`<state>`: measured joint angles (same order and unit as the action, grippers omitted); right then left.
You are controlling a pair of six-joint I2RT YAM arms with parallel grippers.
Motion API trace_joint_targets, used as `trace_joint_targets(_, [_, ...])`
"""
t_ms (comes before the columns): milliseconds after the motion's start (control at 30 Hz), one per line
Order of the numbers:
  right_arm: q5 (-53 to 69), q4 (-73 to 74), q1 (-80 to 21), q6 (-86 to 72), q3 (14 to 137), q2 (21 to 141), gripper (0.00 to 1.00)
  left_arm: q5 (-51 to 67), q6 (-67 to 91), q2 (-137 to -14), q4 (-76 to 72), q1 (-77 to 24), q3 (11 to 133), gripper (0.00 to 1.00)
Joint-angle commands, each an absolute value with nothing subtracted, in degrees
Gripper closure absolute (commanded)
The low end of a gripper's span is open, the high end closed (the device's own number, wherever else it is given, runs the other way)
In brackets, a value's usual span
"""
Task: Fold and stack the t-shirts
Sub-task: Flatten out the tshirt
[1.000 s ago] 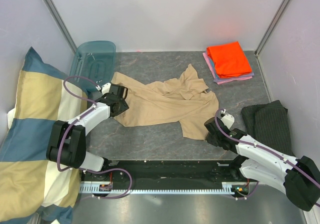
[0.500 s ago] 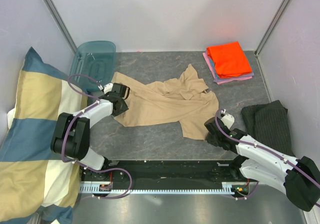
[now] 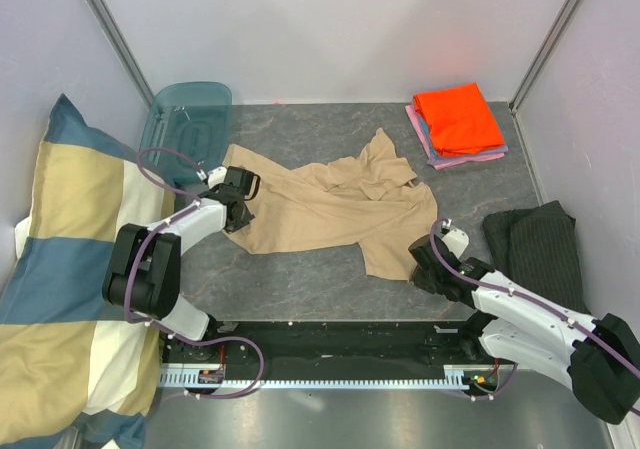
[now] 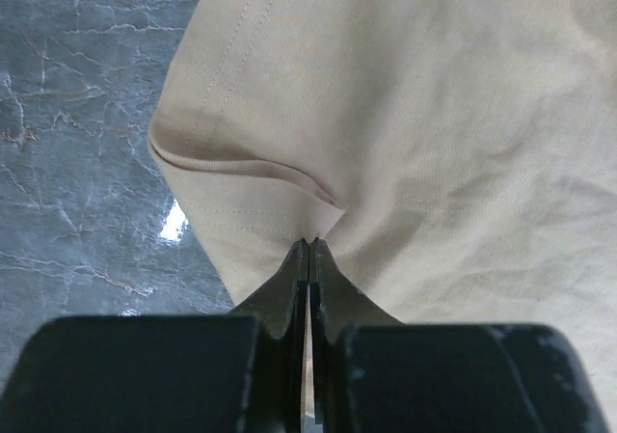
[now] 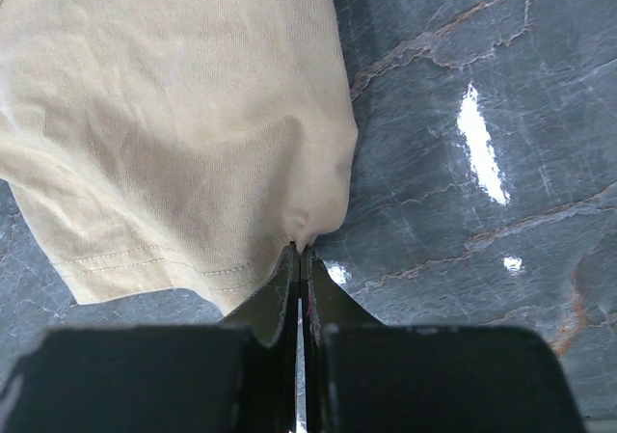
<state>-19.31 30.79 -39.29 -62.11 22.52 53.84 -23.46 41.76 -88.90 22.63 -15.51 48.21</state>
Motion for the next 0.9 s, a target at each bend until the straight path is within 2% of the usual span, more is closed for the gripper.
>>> trace_joint_targets(0, [-19.6, 30.2, -39.6, -62.0, 22.0, 53.0, 1.0, -25.5, 41.0, -88.8, 22.1, -15.6, 49.6, 0.98])
trace_joint_targets(167, [-20.8, 32.3, -39.6, -60.7, 24.8, 51.3, 1.0, -25.1, 40.9, -82.9, 23.8, -15.6, 50.4, 0.98])
trace_joint_targets(500, [-27.2, 37.8, -39.6, -52.2, 43.4, 49.0, 1.0, -25.8, 38.9, -66.4, 30.8, -15.6, 53.3, 0.98])
trace_joint_targets(867, [-37.7, 47.1, -39.6, -44.0, 61.2, 46.1, 1.0, -29.3, 36.8, -54.3, 39.7, -15.5, 57.8, 0.98])
